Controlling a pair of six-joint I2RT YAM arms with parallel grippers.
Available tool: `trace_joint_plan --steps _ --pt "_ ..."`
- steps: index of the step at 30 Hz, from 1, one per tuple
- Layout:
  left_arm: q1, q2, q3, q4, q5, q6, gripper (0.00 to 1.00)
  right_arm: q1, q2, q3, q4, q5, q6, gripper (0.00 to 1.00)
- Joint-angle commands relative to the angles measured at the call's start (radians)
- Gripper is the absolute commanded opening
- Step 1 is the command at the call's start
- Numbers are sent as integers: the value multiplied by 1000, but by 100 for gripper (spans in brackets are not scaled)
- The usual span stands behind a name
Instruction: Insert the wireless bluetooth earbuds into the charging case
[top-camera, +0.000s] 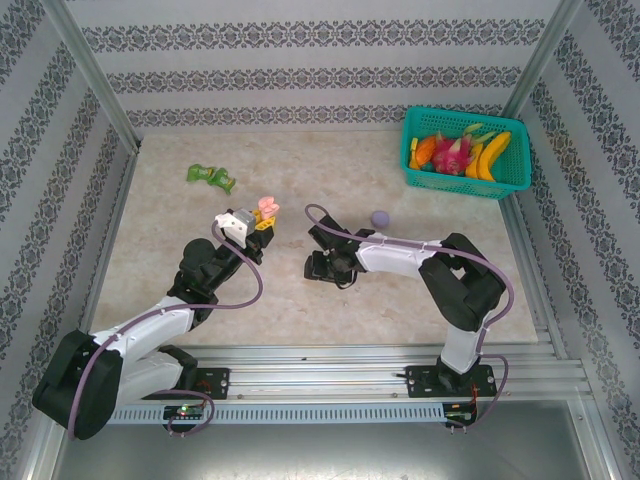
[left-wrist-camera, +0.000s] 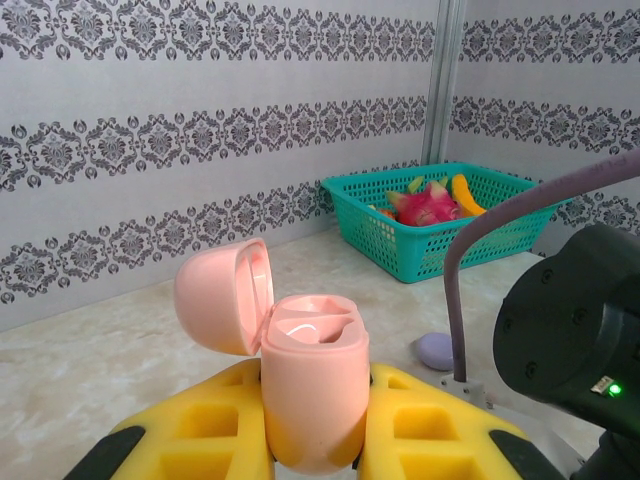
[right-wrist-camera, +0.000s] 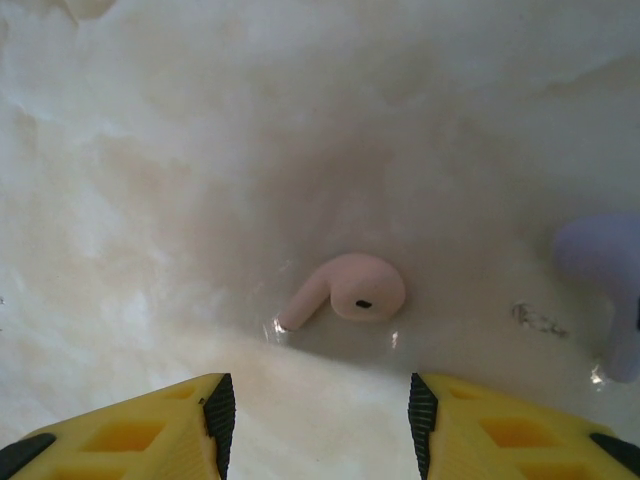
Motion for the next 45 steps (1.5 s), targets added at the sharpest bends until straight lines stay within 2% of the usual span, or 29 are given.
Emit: trace_joint_plan --steps 1,22,26,35,45 --pt "16 -17 -10 62 1 -17 0 8 7 1 15 10 18 51" --pt "17 -27 -12 57 4 -33 0 -50 151 236 -55 66 -83 50" --pt "17 -31 -12 57 4 -34 0 -48 126 237 -80 97 -135 49" --pt "17 -24 -3 55 8 -32 0 -29 128 285 -178 135 -359 49" --pt "17 -17 13 43 11 -31 0 2 199 339 -234 144 -403 48"
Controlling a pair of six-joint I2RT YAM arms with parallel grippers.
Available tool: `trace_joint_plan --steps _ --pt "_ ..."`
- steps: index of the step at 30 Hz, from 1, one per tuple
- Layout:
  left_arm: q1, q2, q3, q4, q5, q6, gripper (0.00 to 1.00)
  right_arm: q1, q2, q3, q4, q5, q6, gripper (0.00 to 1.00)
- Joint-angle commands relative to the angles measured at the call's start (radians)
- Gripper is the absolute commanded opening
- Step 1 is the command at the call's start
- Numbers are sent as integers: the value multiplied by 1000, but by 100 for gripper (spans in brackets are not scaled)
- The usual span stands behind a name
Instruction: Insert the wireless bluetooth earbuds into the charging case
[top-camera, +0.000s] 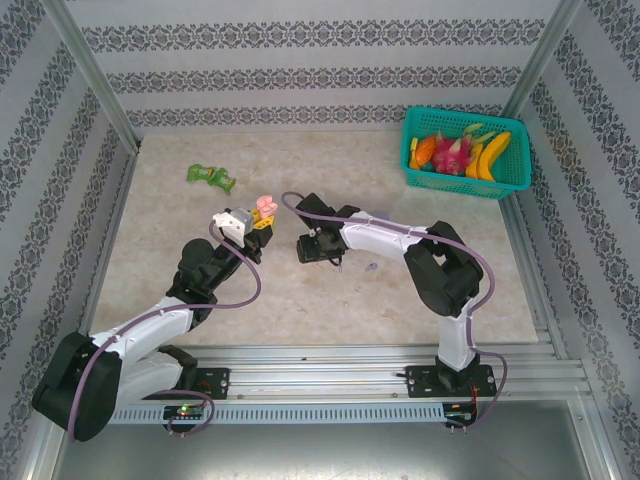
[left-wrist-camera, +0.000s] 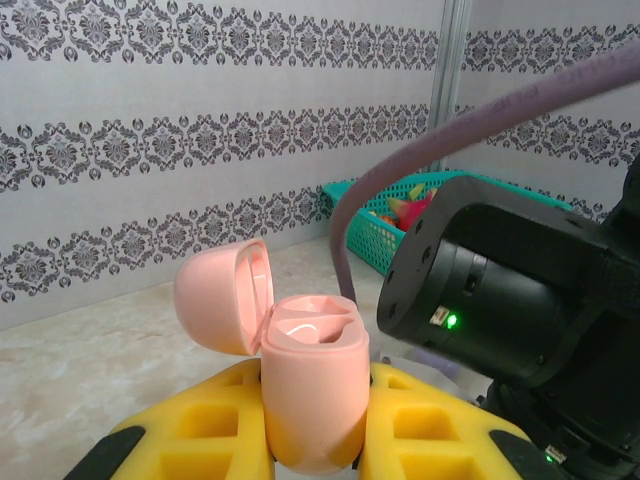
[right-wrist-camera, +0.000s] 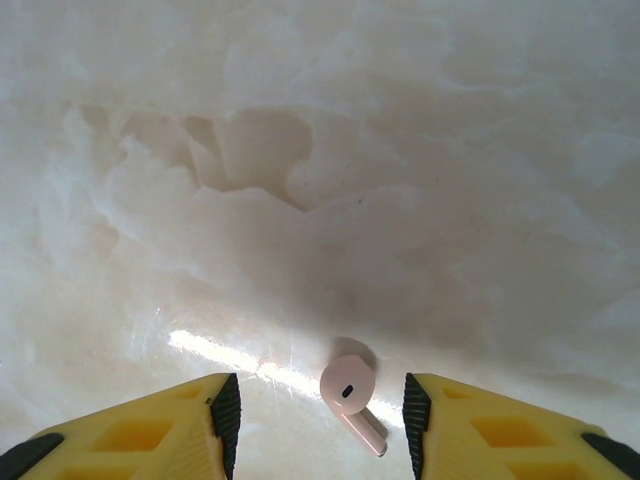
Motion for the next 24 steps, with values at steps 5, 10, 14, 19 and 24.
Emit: trace_joint_plan --steps 5,10,14,19,24 --pt "10 -5 19 38 10 -7 0 33 83 60 -84 79 -55 47" --pt "11 -5 22 38 11 -6 0 43 113 80 -112 123 -72 46" --pt "11 -1 22 38 11 -7 0 50 121 83 -125 148 -80 45" --pt "11 3 22 42 11 -7 0 59 118 80 -136 160 -80 44" --pt "11 8 22 45 14 -10 0 64 104 71 -136 155 -74 41"
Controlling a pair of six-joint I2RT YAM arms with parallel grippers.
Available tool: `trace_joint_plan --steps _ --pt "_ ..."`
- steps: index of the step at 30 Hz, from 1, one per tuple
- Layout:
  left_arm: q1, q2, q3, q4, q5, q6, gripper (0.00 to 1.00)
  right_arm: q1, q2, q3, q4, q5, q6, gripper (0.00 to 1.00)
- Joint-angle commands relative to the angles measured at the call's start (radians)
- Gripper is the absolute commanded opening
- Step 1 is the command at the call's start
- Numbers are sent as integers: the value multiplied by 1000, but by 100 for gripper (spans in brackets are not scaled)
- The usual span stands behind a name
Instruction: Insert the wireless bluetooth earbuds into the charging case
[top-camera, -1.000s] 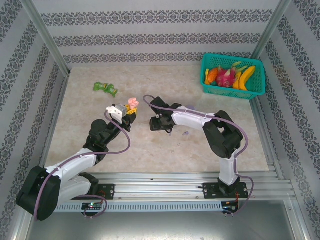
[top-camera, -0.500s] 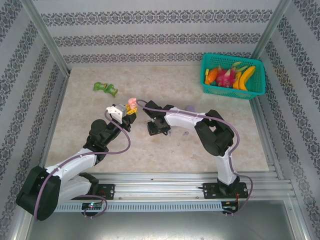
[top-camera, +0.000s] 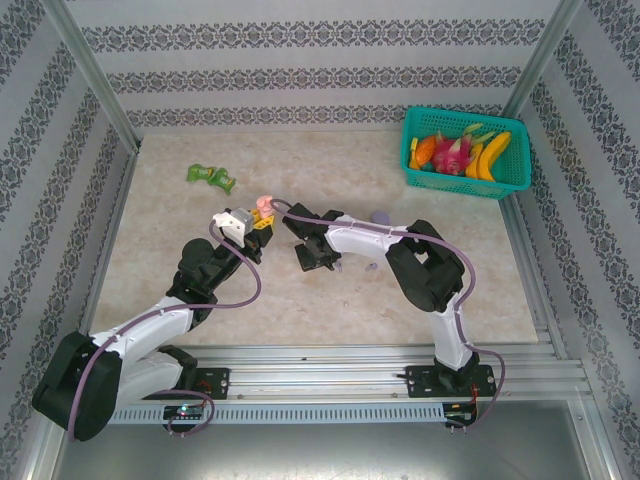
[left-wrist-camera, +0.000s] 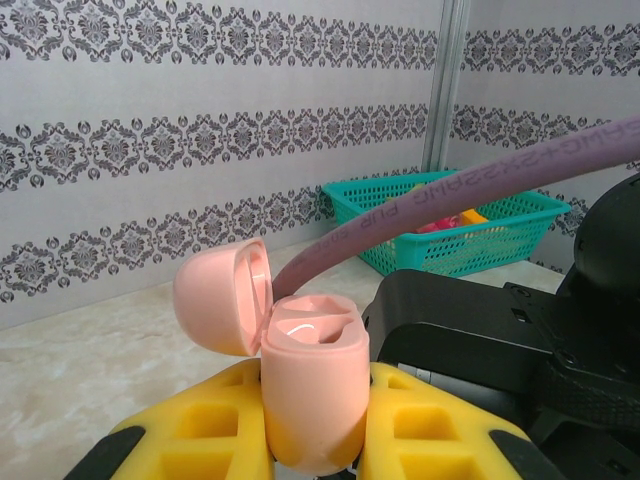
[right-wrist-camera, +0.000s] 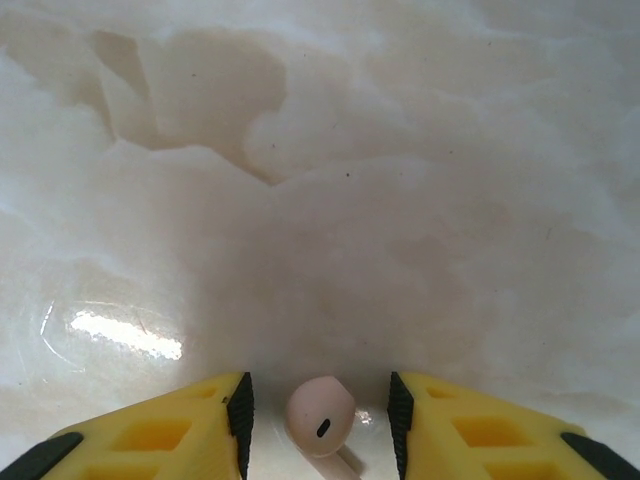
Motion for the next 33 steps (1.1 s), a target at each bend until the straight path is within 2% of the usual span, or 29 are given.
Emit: trace_joint_plan --steps 1,19,33 --pt "10 5 21 46 11 -10 0 16 3 -4 -44 23 -20 41" --pt "11 17 31 46 18 -15 0 15 -26 -54 -21 0 4 35" --pt "11 34 39 56 25 -23 0 13 -38 -74 -8 -16 9 26"
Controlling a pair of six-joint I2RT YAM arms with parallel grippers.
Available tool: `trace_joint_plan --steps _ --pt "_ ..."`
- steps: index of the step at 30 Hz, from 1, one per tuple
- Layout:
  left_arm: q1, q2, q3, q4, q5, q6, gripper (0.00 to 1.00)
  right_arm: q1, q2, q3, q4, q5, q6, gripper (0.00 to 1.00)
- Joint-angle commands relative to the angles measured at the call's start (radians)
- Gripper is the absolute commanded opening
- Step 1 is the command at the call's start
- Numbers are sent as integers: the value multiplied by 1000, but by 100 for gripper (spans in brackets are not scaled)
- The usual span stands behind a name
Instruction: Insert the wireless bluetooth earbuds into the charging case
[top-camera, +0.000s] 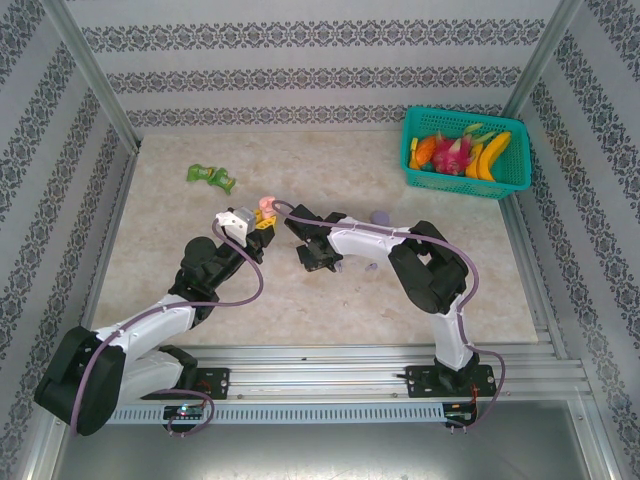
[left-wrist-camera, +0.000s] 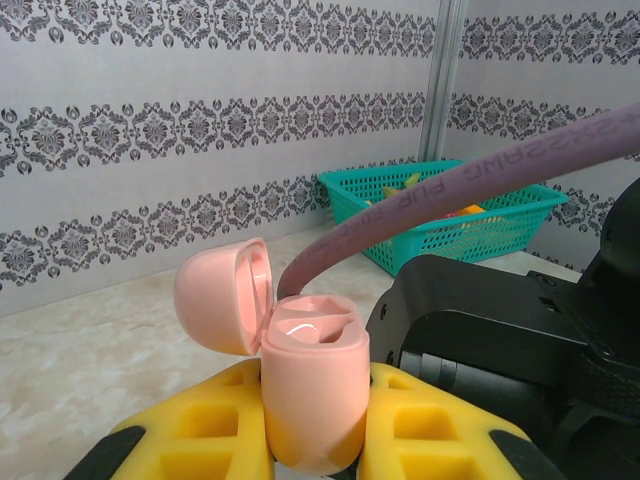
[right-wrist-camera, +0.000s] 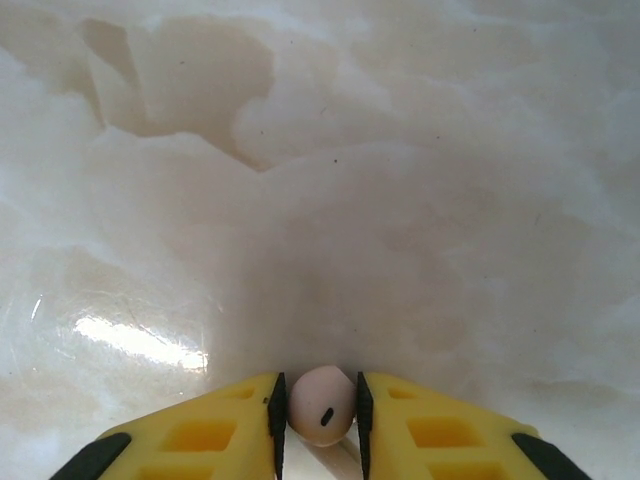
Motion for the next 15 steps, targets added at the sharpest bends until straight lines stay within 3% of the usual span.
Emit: trace_joint_plan --steps 1,15 --pt "11 2 31 52 17 -19 0 12 -15 -30 -41 -17 8 25" --pt "11 -2 34 47 24 -16 0 -44 -181 -153 86 -59 90 19"
